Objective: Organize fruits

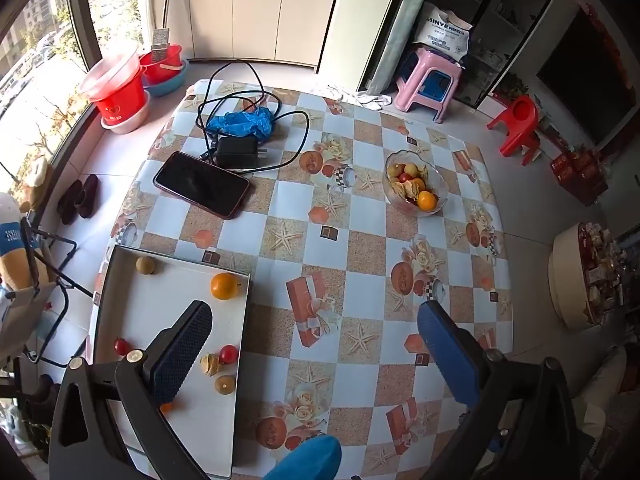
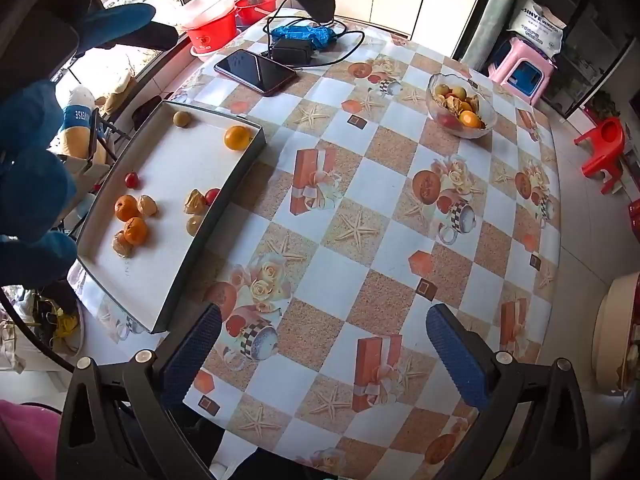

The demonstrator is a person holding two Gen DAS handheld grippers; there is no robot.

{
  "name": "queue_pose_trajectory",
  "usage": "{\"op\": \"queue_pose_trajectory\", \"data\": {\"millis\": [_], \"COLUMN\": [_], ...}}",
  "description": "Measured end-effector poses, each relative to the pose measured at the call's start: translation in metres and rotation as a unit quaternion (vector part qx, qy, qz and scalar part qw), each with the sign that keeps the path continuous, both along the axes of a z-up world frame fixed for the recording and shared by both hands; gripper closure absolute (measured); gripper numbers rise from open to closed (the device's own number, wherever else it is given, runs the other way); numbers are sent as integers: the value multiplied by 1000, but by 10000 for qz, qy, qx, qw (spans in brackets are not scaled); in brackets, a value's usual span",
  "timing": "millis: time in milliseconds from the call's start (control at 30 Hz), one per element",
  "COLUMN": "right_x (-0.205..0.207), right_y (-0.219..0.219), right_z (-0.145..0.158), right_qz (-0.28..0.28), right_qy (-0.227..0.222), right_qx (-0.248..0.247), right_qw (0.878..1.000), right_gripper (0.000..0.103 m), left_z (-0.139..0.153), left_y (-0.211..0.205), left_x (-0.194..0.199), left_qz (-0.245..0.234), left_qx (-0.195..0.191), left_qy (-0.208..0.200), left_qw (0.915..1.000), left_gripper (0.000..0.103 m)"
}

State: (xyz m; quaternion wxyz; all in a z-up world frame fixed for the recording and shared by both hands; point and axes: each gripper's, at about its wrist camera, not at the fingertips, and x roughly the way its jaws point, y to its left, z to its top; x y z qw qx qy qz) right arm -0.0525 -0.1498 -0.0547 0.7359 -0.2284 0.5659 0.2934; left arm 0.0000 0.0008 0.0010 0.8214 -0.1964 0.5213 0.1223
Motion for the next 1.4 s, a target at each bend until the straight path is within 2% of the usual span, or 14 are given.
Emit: {"op": "queue_pose_trajectory", "data": {"millis": [33,233,533,733,833,933,1033,1100,1167,1267,1400], "right_x": [0,-4,-1,-1,0,3,13,20,25,28,31], "right_y": [0,1,7,8,6,-9,-55,-100,-146,-199,-233], "right_z": [0,2,-7,-8,-11,-26,-70,-101,-123,-141,-155], "right_qz": [-1,-2,176,212,228,188,-351,-1094,-1816,-2506,-2764], "right_qy": [-2,-18,-225,-267,-208,95,867,1472,1815,1849,1608], "right_qx": [-7,-151,-740,-804,-804,-784,-893,-923,-852,-797,-730], "right_qw": [10000,9999,9968,9962,9963,9967,9916,9787,9627,9469,9447], "right_gripper": [0,0,0,0,0,0,0,0,0,0,0], "left_z": [0,-2,1,0,-6,-32,-84,-116,-143,-172,-201], "left_y": [-1,-10,0,2,2,-14,-47,-73,-104,-140,-181], "left_x": [0,0,-2,-3,-1,7,12,13,20,39,68], "left_qz": [20,-37,-25,5,-27,-388,-1024,-1274,-1386,-1325,-1204], "left_qx": [130,132,-11,-1,185,762,763,706,566,428,508], "left_qy": [-16,14,13,33,156,689,1428,1698,1808,1687,1369], "left_qw": [9999,9999,10000,10000,9997,9940,9815,9747,9721,9758,9819], "left_gripper": [0,0,0,0,0,0,0,0,0,0,0]}}
